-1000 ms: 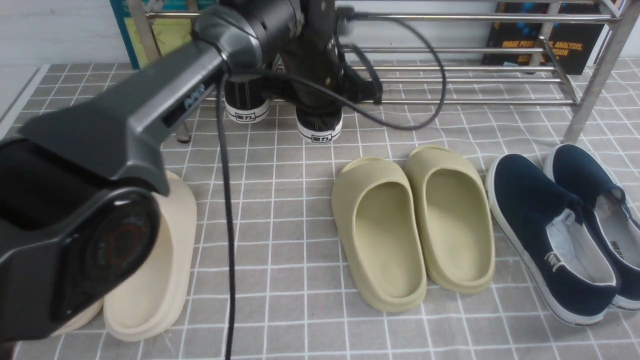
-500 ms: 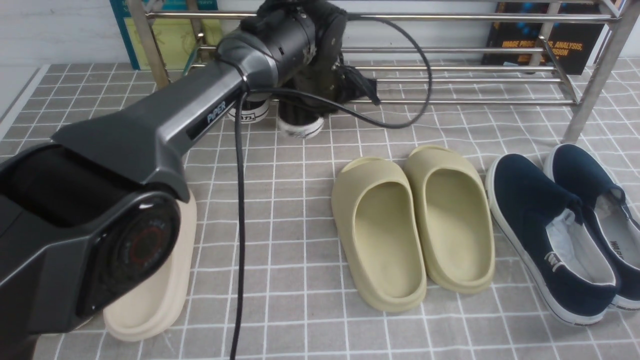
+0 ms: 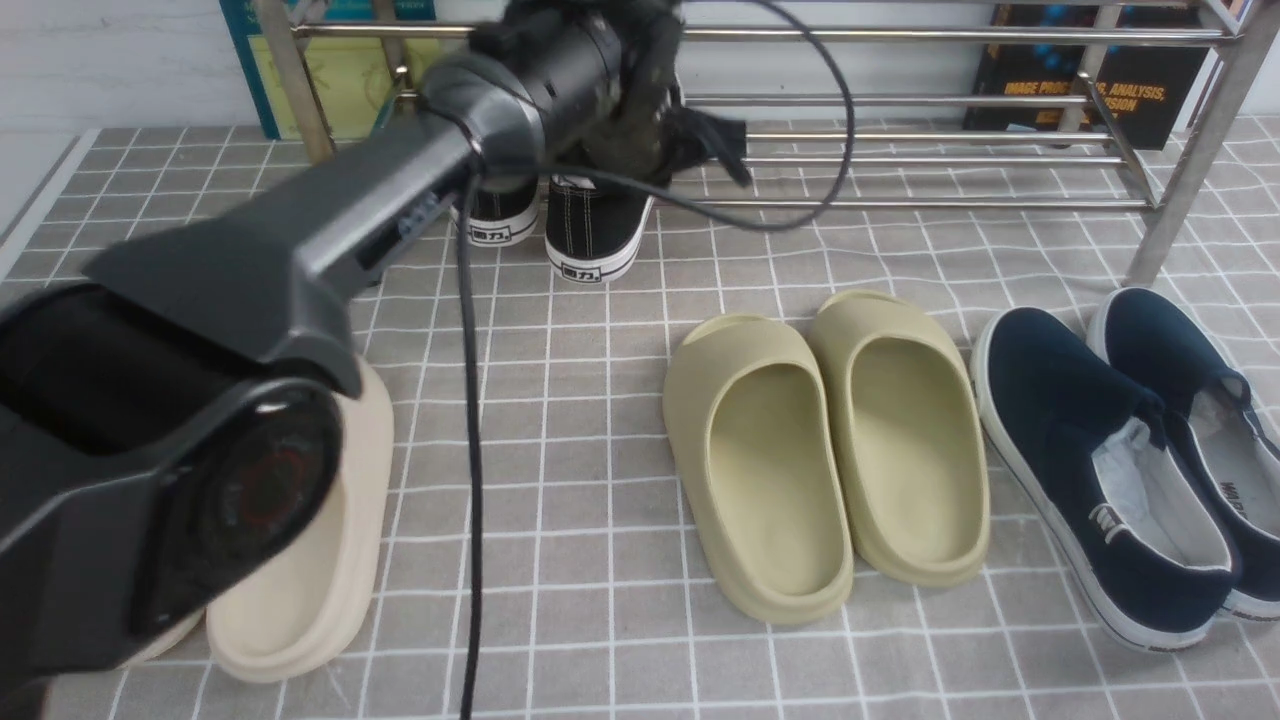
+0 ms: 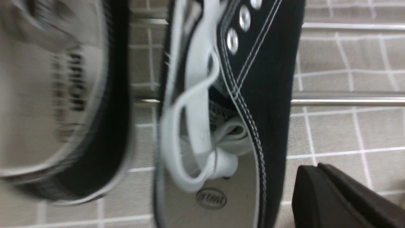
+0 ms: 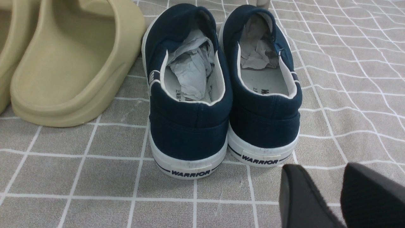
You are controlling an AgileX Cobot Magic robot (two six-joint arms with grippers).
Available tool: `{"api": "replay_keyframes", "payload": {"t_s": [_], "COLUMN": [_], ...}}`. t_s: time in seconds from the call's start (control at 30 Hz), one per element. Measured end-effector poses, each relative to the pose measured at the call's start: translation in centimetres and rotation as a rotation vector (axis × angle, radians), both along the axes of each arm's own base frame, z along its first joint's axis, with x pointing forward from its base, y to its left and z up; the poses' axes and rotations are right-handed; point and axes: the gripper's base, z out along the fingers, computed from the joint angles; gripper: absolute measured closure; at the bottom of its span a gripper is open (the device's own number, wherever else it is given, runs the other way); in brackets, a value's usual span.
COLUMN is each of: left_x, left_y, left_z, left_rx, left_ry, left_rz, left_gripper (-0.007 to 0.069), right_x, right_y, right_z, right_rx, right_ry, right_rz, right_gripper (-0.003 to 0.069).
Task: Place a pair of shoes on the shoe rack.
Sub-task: Use the left arm to put a shoe into the shoe rack
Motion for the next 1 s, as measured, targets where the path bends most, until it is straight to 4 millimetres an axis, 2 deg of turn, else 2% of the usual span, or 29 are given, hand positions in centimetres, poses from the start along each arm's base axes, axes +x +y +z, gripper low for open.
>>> {"api": "replay_keyframes", "payload": {"t_s": [0.03, 0.07, 0.13, 0.2, 0.27, 0.33, 0.37, 0.4, 0.47, 0.5, 0.53, 0.57, 0.6, 0.67, 0.77, 1.0], "left_x": [0.0, -0.9, -2.3, -3.5, -4.2, -4.6, -4.4, -4.4, -3.2, -3.1, -2.4, -2.3, -2.0, -0.9, -0.3, 0.4], "left_y": [0.0, 0.6, 1.5, 2.2, 2.7, 3.1, 3.0, 3.0, 2.3, 2.2, 1.8, 1.8, 1.6, 1.0, 0.6, 0.0], "left_z": [0.0, 2.4, 5.2, 6.9, 7.2, 6.2, 4.9, 4.9, 1.4, 1.2, -1.1, -1.3, -2.4, -5.4, -6.3, -6.0], "left_rx": [0.002, 0.006, 0.025, 0.057, 0.097, 0.171, 0.207, 0.208, 0.254, 0.257, 0.278, 0.280, 0.288, 0.295, 0.261, 0.157], "left_ry": [0.000, -0.029, -0.053, -0.040, -0.003, 0.101, 0.161, 0.160, 0.243, 0.249, 0.292, 0.296, 0.311, 0.327, 0.301, 0.221], "left_rz": [-0.002, -0.013, -0.027, -0.033, -0.036, -0.036, -0.041, -0.043, -0.055, -0.057, -0.062, -0.062, -0.065, -0.067, -0.045, 0.004], "left_gripper": [0.0638, 0.0638, 0.0638, 0.0638, 0.0638, 0.0638, 0.0638, 0.0638, 0.0638, 0.0638, 0.0638, 0.0638, 0.0638, 0.0638, 0.0638, 0.0638], "right_x": [0.0, 0.0, 0.0, 0.0, 0.0, 0.0, 0.0, 0.0, 0.0, 0.0, 0.0, 0.0, 0.0, 0.0, 0.0, 0.0], "right_y": [0.0, 0.0, 0.0, 0.0, 0.0, 0.0, 0.0, 0.0, 0.0, 0.0, 0.0, 0.0, 0.0, 0.0, 0.0, 0.0], "right_z": [0.0, 0.0, 0.0, 0.0, 0.0, 0.0, 0.0, 0.0, 0.0, 0.0, 0.0, 0.0, 0.0, 0.0, 0.0, 0.0], "right_rx": [0.000, 0.000, 0.000, 0.000, 0.000, 0.000, 0.000, 0.000, 0.000, 0.000, 0.000, 0.000, 0.000, 0.000, 0.000, 0.000], "right_ry": [0.000, 0.000, 0.000, 0.000, 0.000, 0.000, 0.000, 0.000, 0.000, 0.000, 0.000, 0.000, 0.000, 0.000, 0.000, 0.000], "right_rz": [0.000, 0.000, 0.000, 0.000, 0.000, 0.000, 0.000, 0.000, 0.000, 0.000, 0.000, 0.000, 0.000, 0.000, 0.000, 0.000], "right_gripper": [0.0419, 0.0419, 0.0419, 0.0419, 0.0419, 0.0419, 0.0419, 0.0419, 0.0419, 0.0419, 0.0419, 0.0419, 0.0419, 0.0419, 0.0419, 0.0419]}}
